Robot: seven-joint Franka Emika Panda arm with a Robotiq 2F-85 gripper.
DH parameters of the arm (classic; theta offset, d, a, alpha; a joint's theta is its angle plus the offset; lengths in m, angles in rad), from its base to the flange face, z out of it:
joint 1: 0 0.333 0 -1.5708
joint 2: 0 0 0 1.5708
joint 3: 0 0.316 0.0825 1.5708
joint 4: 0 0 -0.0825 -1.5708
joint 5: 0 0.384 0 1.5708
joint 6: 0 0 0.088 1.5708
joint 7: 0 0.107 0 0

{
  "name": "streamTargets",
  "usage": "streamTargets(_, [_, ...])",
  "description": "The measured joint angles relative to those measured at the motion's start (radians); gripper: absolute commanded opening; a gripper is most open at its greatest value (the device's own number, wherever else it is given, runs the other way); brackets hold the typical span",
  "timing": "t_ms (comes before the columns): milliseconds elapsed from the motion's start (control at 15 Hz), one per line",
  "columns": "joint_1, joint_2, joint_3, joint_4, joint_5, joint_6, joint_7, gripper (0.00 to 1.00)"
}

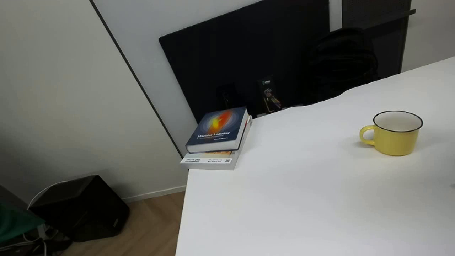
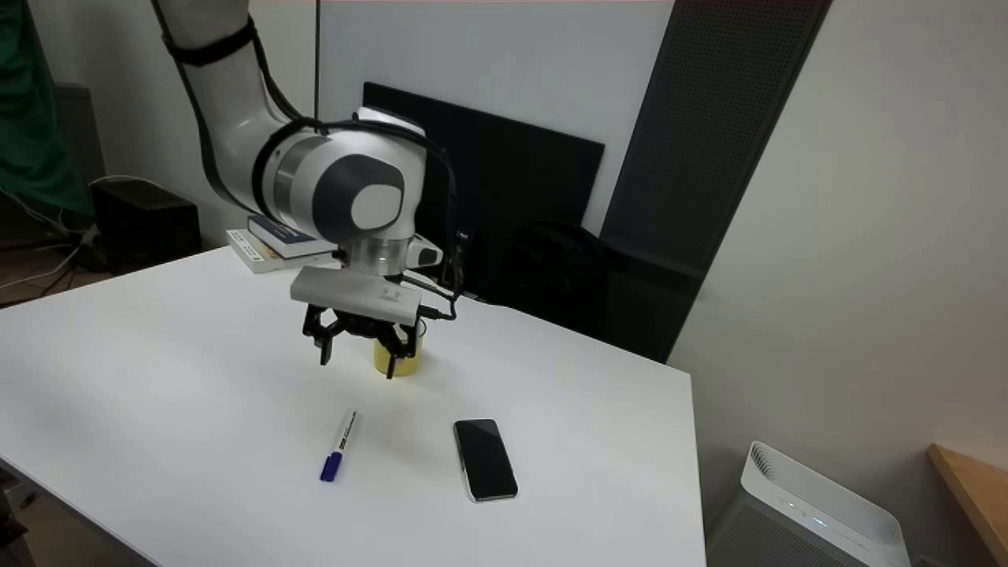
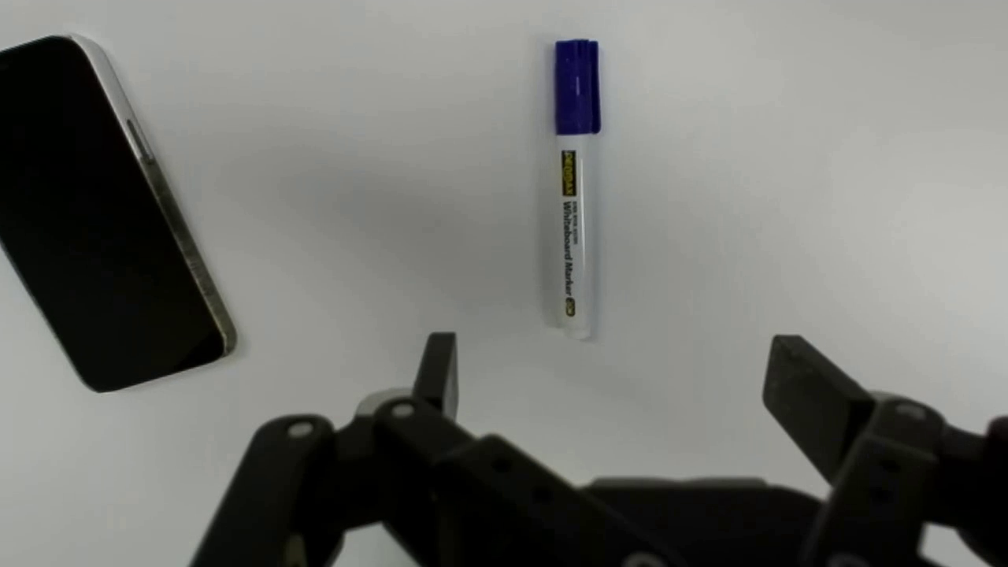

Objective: Put the blue marker inside the yellow cup

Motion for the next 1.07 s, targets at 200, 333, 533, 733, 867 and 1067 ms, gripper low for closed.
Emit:
streamTargets(200, [-0.006,0.063,0.009,0.003,-0.019,0.058,0.0,1.0])
streamTargets(333, [-0.007,0.101,0.01,0.007,-0.043,0.095,0.002,1.0])
streamTargets(533, [-0.006,0.15,0.009,0.009,-0.094,0.16,0.014,1.0])
streamTargets(733, [-0.005,0.191,0.007,0.011,-0.128,0.219,0.028,1.0])
streamTargets(867, [-0.004,0.213,0.006,0.015,-0.14,0.25,0.04,1.0])
streamTargets(1067, [-0.003,0.238,0.005,0.019,-0.15,0.301,0.06,1.0])
